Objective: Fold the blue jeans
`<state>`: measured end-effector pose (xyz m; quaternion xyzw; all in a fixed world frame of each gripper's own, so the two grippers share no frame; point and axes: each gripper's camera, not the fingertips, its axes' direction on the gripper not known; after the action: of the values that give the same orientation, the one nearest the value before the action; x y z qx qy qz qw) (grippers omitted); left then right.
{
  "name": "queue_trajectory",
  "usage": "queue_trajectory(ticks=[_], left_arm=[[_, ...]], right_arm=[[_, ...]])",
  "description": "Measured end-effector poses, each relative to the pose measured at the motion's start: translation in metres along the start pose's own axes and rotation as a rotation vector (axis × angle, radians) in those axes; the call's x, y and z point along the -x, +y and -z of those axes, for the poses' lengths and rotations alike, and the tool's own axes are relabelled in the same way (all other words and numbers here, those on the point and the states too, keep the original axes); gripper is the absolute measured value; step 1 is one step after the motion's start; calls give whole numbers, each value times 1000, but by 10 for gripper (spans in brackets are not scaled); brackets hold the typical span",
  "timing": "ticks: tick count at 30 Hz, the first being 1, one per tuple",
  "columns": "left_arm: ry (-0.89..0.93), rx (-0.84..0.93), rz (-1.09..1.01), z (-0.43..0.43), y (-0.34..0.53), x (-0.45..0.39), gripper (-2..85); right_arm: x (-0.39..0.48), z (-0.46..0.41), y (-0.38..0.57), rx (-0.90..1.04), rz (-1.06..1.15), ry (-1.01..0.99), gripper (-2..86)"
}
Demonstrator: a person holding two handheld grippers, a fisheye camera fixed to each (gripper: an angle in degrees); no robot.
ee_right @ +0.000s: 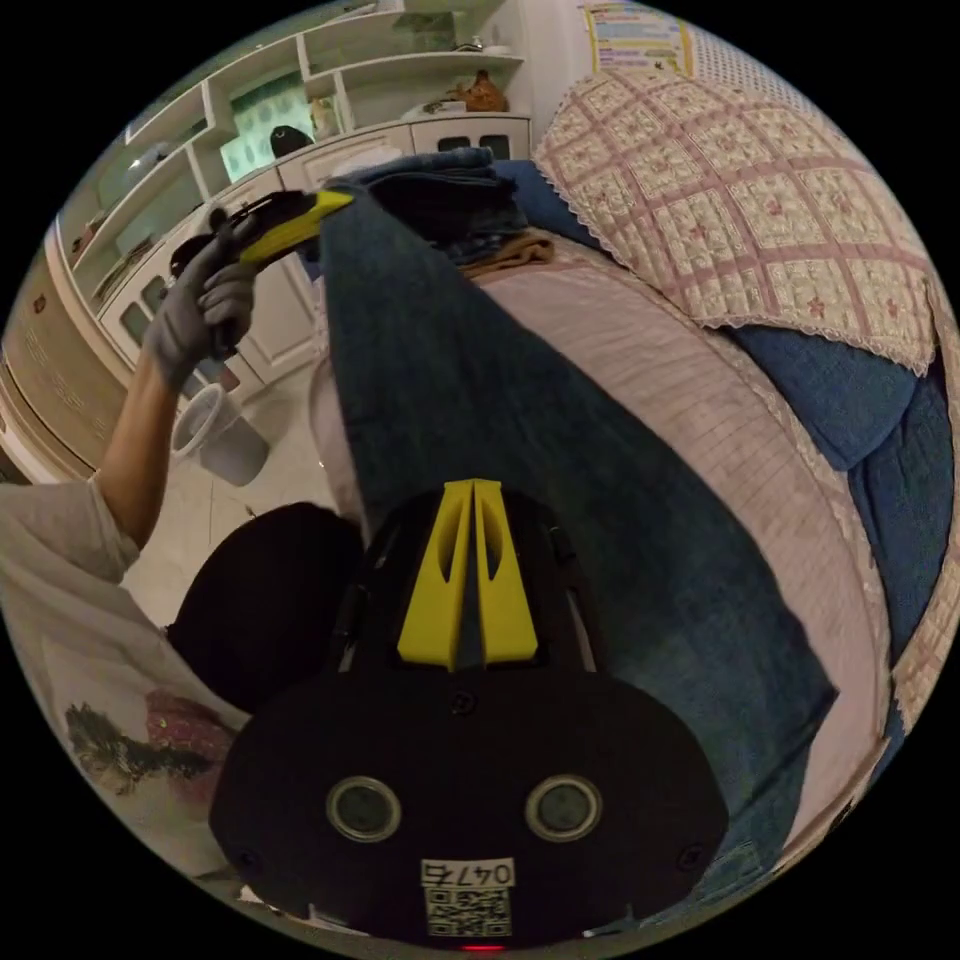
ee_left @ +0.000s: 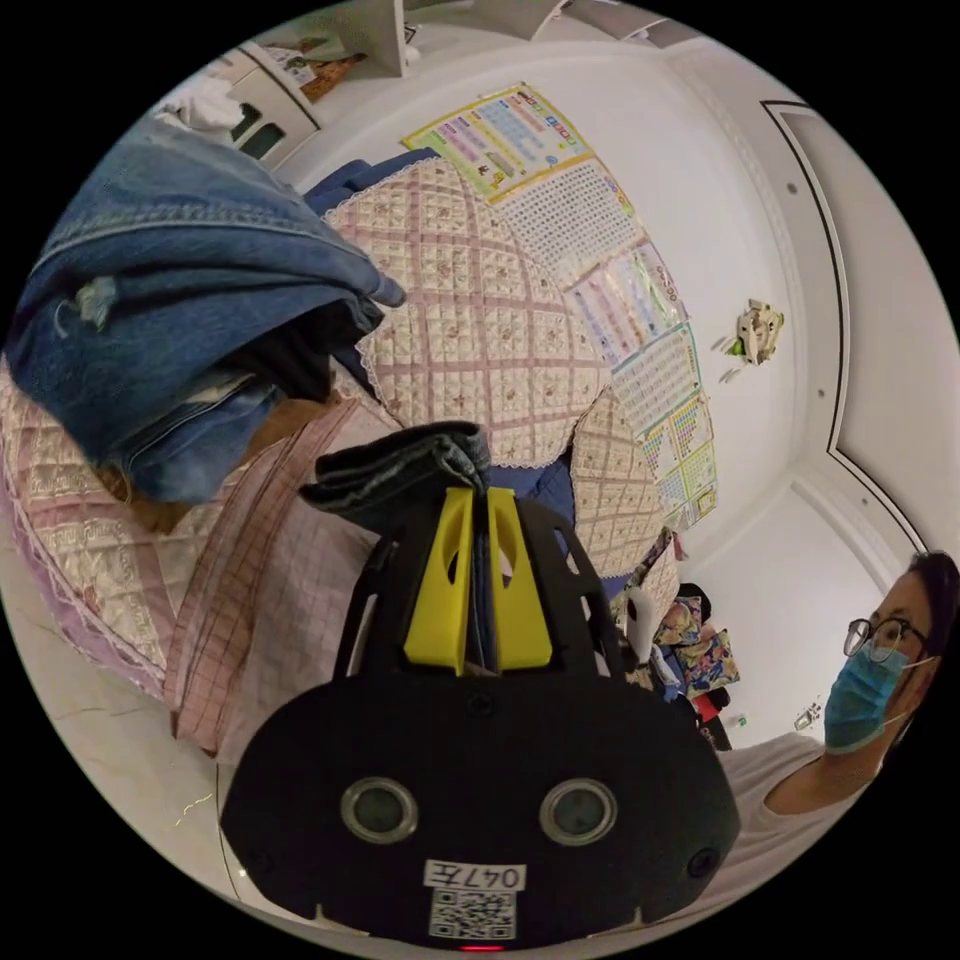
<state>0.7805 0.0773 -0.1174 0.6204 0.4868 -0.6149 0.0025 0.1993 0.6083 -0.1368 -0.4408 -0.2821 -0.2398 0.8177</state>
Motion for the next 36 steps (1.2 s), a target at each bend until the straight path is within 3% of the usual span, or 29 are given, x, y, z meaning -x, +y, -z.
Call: queue_trajectory(ticks=[9,13,18,24,28,31,36], left_arm=[[16,162,-289,-202,-87,-225,-7],[-15,279,-482,-309,-88,-346,-7],[-54,560,-742,-526,-1,-493,-6],[-299,696,-927,-709,125,-545,-1],[-349,673,-925,-747,123,-557,17],[-318,673,-872,-755,96,-562,86],[-204,655,-854,-713,44,-569,116]], right_arm=[[-13,25,78,-11,-120,-171,-13],[-73,125,145,-240,-333,-18,-13],[-136,219,246,-388,-583,186,-12],[-167,279,330,-461,-674,151,-8],[-178,300,365,-439,-682,109,15],[-185,314,385,-414,-697,103,27],[-190,323,408,-335,-694,60,46]])
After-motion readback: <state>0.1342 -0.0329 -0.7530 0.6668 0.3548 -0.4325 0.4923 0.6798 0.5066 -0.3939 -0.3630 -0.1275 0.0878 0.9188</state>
